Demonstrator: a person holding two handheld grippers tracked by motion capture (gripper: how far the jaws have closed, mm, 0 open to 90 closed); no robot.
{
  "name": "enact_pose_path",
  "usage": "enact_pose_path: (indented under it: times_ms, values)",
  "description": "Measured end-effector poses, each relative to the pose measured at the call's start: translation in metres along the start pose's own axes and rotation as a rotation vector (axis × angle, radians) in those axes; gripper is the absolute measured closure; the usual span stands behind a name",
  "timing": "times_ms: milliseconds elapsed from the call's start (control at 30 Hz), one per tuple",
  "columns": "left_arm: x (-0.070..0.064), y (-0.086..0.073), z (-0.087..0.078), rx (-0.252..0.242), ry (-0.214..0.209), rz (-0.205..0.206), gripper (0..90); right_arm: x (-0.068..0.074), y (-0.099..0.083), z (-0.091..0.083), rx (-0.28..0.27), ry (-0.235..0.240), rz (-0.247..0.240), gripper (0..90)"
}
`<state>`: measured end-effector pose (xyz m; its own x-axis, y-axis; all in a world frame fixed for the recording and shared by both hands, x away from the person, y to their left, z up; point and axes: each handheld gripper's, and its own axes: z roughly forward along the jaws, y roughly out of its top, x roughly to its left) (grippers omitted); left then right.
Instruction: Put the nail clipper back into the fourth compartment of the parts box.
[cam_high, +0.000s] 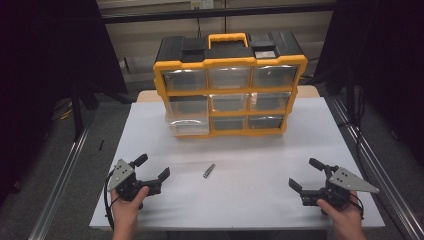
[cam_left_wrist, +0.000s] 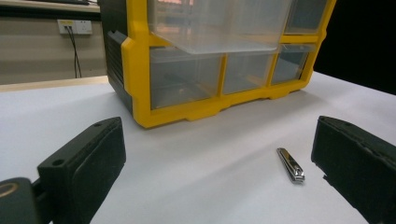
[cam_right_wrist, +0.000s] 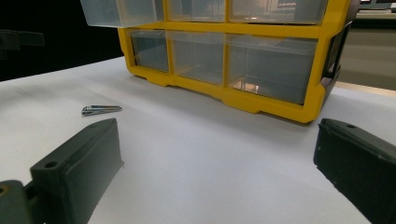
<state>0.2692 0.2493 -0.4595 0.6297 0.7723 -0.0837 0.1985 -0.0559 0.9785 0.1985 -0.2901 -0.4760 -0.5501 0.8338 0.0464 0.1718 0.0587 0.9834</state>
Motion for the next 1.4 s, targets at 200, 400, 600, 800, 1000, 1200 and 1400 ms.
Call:
enact_pose_path:
  times_ms: [200, 400, 600, 800, 1000, 1200, 1400]
  values:
    - [-0.002, 0.0, 0.003, 0.013, -0.016, -0.002, 2.9, 0.001, 0.001, 0.0, -0.001, 0.004, 0.001, 0.5]
    - [-0.006, 0.001, 0.009, 0.014, -0.048, -0.008, 1.6, -0.001, 0.0, 0.0, 0.002, 0.003, 0.008, 0.4]
    - [-0.012, 0.005, 0.019, 0.027, -0.054, -0.007, 1.3, 0.0, 0.001, 0.0, -0.004, 0.01, 0.007, 0.4]
    - [-0.019, 0.006, 0.03, 0.035, -0.064, -0.012, 1.2, -0.001, 0.001, 0.0, -0.003, 0.004, 0.01, 0.4]
    - [-0.026, 0.006, 0.042, 0.06, -0.074, -0.013, 1.1, 0.0, 0.001, 0.0, -0.002, 0.013, 0.004, 0.4]
    - [-0.033, 0.006, 0.052, 0.096, -0.058, -0.008, 1.2, 0.0, 0.001, 0.0, -0.002, 0.01, 0.007, 0.4]
    - [-0.04, 0.004, 0.059, 0.128, -0.085, -0.023, 3.9, 0.0, 0.001, 0.0, -0.005, 0.011, 0.001, 0.4]
